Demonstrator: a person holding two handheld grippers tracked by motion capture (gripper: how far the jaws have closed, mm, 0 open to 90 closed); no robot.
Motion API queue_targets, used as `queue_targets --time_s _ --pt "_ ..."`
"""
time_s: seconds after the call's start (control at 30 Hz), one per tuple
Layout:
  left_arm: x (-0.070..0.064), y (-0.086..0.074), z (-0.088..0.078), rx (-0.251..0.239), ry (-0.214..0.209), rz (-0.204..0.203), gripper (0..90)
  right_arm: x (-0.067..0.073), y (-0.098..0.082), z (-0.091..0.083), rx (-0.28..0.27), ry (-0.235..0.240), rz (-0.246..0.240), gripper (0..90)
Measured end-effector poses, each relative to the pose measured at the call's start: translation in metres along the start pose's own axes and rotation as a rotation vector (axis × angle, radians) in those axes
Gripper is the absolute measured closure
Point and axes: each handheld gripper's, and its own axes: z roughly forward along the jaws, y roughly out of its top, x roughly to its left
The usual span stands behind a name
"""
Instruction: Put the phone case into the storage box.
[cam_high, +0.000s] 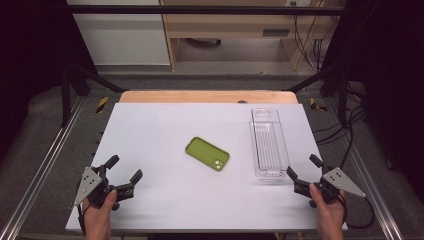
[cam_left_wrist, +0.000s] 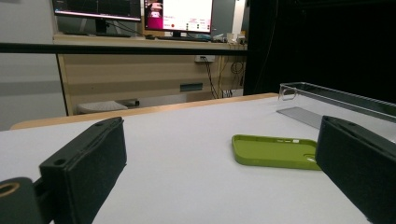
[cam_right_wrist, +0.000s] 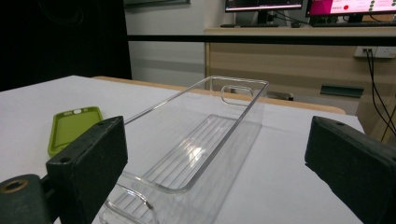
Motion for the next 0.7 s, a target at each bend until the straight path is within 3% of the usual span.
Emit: queue_targets --time_s 0.2,0.53,0.7 --pt "0.002 0.000 -0.001 0.011 -0.003 -0.040 2.0 0.001 0.000 -0.002 0.006 -0.002 0.008 5.0" --pt "-0.006 0.000 0.006 0.052 -0.004 -0.035 2.0 0.012 0.006 -0.006 0.022 -0.054 -0.026 3.3" --pt "-0.008 0.000 0.008 0.063 -0.003 -0.027 2.0 0.016 0.007 -0.008 0.031 -0.047 -0.026 2.7"
